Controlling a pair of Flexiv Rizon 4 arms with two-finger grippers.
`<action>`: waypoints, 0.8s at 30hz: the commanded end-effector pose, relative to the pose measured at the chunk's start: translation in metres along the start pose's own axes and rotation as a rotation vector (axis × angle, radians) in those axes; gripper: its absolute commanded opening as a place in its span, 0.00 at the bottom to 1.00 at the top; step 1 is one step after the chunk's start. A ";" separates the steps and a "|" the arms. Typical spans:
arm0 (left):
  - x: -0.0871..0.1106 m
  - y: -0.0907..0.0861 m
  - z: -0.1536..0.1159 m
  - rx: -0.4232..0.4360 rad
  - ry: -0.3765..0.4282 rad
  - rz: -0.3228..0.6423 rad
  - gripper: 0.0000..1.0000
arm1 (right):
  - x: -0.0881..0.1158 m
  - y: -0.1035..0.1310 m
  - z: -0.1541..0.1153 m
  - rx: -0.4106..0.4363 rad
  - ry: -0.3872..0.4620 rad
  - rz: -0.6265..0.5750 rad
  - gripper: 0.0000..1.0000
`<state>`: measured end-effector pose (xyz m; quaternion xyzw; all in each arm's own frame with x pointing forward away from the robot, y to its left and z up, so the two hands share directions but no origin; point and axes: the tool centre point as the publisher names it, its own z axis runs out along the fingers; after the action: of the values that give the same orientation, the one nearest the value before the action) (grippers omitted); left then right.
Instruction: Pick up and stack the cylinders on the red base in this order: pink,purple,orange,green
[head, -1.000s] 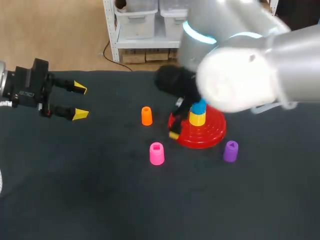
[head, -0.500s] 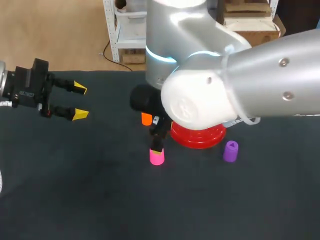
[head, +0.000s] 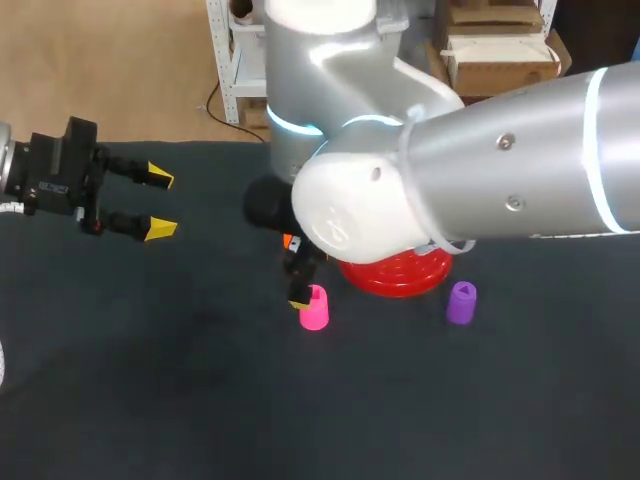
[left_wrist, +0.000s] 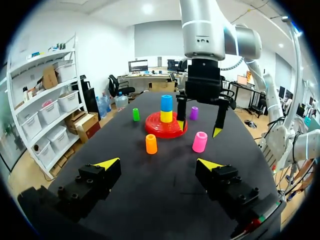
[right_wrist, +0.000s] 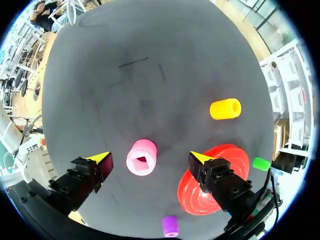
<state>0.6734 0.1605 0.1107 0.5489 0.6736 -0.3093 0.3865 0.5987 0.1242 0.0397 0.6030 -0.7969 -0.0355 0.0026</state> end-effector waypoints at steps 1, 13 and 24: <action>0.001 0.000 0.000 0.000 -0.004 0.002 1.00 | 0.002 0.006 0.000 0.019 0.013 0.012 1.00; 0.001 0.000 0.000 0.000 -0.004 0.002 1.00 | 0.004 0.007 0.011 0.073 0.042 0.081 1.00; 0.001 0.000 0.000 0.000 -0.004 0.002 1.00 | 0.005 0.004 0.015 0.080 0.014 0.114 0.95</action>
<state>0.6734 0.1605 0.1107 0.5489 0.6736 -0.3094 0.3865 0.5941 0.1238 0.0253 0.5572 -0.8303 0.0012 -0.0091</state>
